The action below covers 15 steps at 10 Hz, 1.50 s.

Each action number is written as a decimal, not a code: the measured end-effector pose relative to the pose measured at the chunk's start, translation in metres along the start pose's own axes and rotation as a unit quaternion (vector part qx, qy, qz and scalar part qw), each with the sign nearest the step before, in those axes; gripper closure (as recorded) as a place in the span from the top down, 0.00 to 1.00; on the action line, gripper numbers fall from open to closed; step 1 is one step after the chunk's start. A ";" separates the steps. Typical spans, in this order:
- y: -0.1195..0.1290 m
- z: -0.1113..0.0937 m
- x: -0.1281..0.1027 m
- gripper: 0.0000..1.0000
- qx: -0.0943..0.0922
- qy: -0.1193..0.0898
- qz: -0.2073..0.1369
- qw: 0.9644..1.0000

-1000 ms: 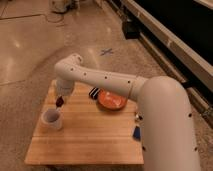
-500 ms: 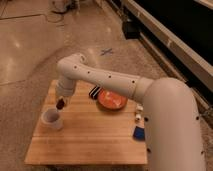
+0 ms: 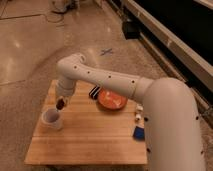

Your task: Place the pepper in the ceramic cup

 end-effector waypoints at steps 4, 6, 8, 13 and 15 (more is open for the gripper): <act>-0.008 -0.004 -0.019 0.00 -0.011 -0.007 -0.025 1.000; -0.015 -0.009 -0.029 0.00 -0.012 -0.009 -0.039 0.999; -0.017 -0.012 -0.042 0.00 -0.017 -0.019 -0.051 0.998; -0.021 -0.004 -0.075 0.00 -0.027 -0.057 -0.077 0.995; -0.022 0.006 -0.081 0.02 -0.033 -0.073 -0.084 0.993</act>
